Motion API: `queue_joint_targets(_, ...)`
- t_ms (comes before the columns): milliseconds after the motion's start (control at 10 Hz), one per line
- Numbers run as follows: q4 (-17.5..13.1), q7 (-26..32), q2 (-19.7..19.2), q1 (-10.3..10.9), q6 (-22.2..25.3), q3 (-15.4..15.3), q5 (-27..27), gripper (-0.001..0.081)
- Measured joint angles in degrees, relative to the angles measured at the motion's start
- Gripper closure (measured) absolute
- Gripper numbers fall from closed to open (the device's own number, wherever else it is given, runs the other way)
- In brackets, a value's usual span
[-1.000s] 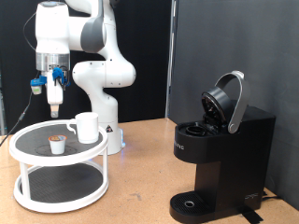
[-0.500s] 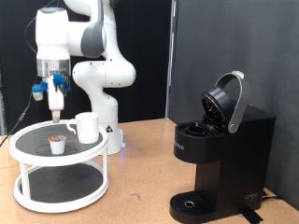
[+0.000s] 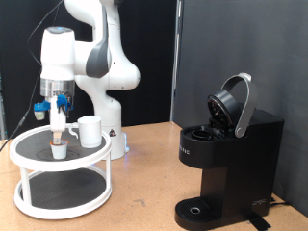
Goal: Make a cup of coffee with the keurig machine
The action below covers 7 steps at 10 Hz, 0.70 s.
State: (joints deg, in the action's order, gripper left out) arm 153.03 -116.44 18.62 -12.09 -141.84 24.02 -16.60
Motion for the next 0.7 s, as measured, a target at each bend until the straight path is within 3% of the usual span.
queue_joint_targets(600,1.32,0.08,-3.04,-0.20,-3.78,0.03,0.02,0.0072)
queue_joint_targets(700,1.33,0.26,-3.17,-0.20,-3.89,0.10,0.13,0.0198)
